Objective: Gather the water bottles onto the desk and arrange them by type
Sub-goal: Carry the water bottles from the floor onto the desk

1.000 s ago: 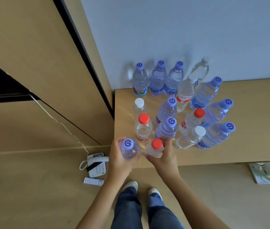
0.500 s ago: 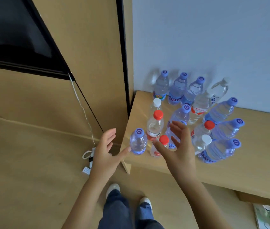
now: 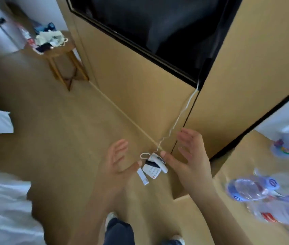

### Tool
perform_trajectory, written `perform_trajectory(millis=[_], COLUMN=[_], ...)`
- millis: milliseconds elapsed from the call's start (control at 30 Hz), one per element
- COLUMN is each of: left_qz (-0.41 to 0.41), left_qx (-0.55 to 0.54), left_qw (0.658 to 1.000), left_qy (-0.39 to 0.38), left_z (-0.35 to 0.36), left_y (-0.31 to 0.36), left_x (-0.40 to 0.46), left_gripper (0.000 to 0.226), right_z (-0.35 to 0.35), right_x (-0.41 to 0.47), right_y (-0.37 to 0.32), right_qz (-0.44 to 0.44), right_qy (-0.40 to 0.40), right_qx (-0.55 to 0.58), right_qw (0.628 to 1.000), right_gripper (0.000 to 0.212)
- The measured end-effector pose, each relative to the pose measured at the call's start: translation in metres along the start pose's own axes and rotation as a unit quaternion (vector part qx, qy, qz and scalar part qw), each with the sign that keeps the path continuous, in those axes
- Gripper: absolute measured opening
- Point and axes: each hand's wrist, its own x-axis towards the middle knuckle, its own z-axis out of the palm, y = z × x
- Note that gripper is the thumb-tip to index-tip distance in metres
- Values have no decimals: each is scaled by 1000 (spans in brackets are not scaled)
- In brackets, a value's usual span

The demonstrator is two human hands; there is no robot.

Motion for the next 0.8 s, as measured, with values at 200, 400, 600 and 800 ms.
perform_trajectory(millis=[200, 400, 600, 800], left_qz=[12, 21, 13, -1], left_qx=[31, 61, 67, 80], left_qw=[996, 981, 968, 960], left_qy=[86, 182, 242, 268], left_z=[-152, -279, -356, -422], left_y=[-11, -15, -22, -28], left_x=[37, 72, 135, 252], left_gripper=[66, 68, 66, 63], right_z=[178, 318, 414, 516], right_x=[39, 70, 131, 240], right_y=[-38, -72, -81, -81], right_qz=[2, -32, -35, -29], right_qy=[-117, -197, -252, -302], right_qx=[26, 51, 41, 8], right_qw=[993, 979, 966, 953], right_gripper=[68, 66, 66, 66])
